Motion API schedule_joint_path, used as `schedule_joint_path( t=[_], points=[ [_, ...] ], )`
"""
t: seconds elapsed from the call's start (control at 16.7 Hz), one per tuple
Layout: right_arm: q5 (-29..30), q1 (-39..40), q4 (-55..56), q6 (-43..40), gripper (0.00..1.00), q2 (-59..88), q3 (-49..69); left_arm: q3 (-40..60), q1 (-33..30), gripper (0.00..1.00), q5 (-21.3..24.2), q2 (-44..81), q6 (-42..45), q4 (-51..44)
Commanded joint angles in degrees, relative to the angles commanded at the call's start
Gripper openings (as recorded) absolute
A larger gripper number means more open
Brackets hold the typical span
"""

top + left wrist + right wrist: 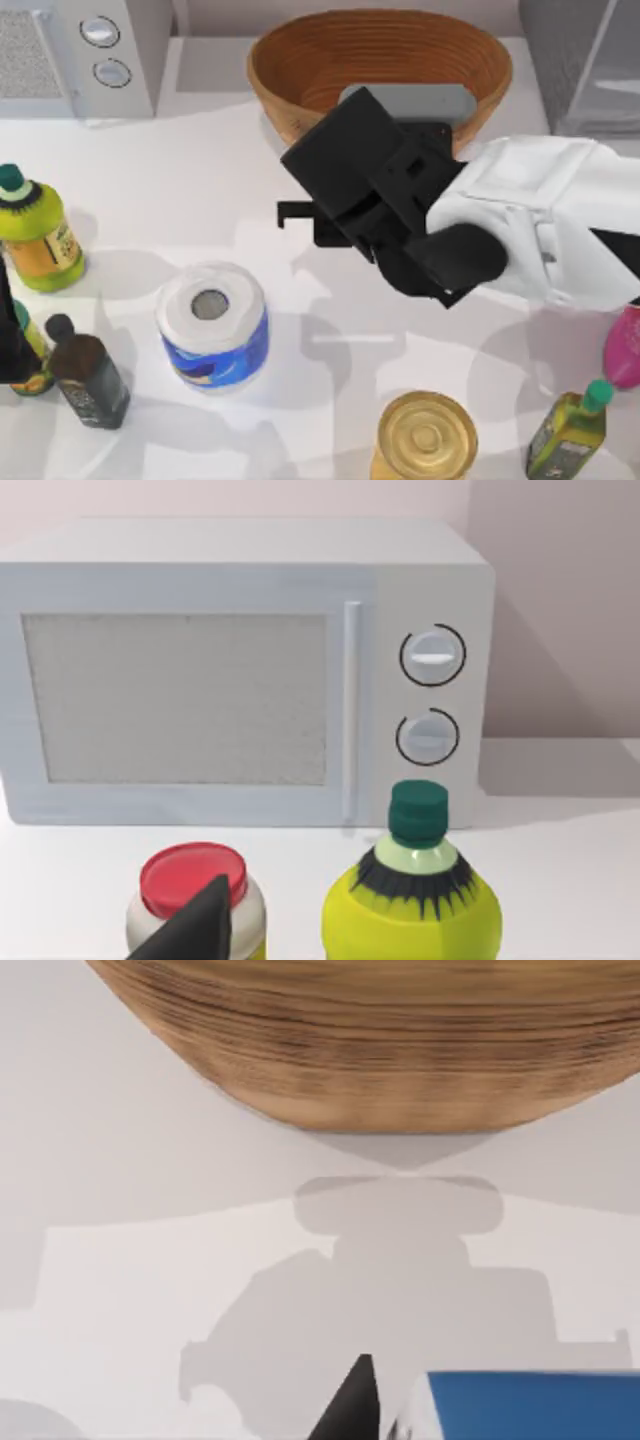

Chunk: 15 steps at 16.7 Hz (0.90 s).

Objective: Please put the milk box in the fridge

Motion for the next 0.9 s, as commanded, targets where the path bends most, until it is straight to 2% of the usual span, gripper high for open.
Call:
schedule_joint_path(
  t=[0.36, 0.9],
  points=[
    [-6.38, -5.01, 7.65, -7.2, 0.0, -16.4, -13.97, 0.0, 0.0, 1.0, 0.0, 0.0, 0.0, 0.0],
    [-26.46, -29.85, 23.68, -27.3, 0.0, -69.73, -51.13, 0.0, 0.0, 1.0, 0.0, 0.0, 0.0, 0.0]
  ],
)
